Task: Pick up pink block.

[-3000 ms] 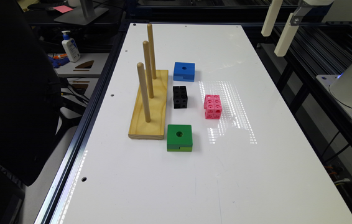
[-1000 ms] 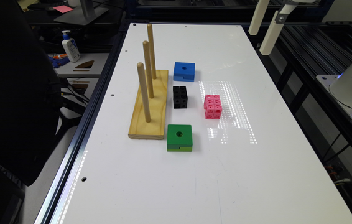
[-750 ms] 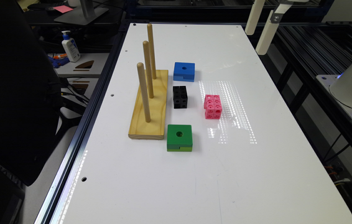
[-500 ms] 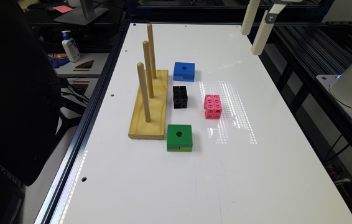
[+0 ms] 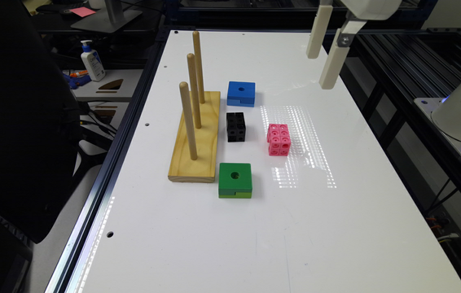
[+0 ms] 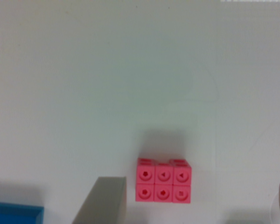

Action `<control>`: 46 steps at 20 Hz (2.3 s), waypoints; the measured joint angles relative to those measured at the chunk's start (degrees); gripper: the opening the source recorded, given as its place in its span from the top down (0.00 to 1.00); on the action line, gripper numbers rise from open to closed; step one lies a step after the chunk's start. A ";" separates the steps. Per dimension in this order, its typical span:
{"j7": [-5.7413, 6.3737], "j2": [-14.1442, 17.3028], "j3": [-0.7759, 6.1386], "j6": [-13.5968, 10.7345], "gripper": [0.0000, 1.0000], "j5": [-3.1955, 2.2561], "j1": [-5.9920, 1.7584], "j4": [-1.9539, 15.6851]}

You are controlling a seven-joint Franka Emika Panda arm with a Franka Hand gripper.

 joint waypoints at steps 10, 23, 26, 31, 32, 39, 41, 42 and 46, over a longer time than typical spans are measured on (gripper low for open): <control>0.00 3.68 0.00 2.96 0.00 0.00 -0.04 -0.38; 0.00 11.66 0.00 10.62 0.00 -0.03 -0.14 -0.80; 0.00 12.28 0.00 11.13 0.00 -0.04 -0.22 -0.80; -0.01 12.28 0.00 11.13 0.00 -0.14 -0.54 -0.79; -0.03 12.28 -0.02 11.13 0.00 -0.22 -0.69 -0.79; -0.23 12.28 -0.02 11.13 0.00 -0.48 -1.67 -0.74; -0.25 12.28 -0.02 11.13 0.00 -0.50 -1.78 -0.73; -0.27 12.29 -0.02 11.13 0.00 -0.51 -1.88 -0.72; -0.27 13.73 -0.01 12.27 0.00 -0.55 -2.00 -0.93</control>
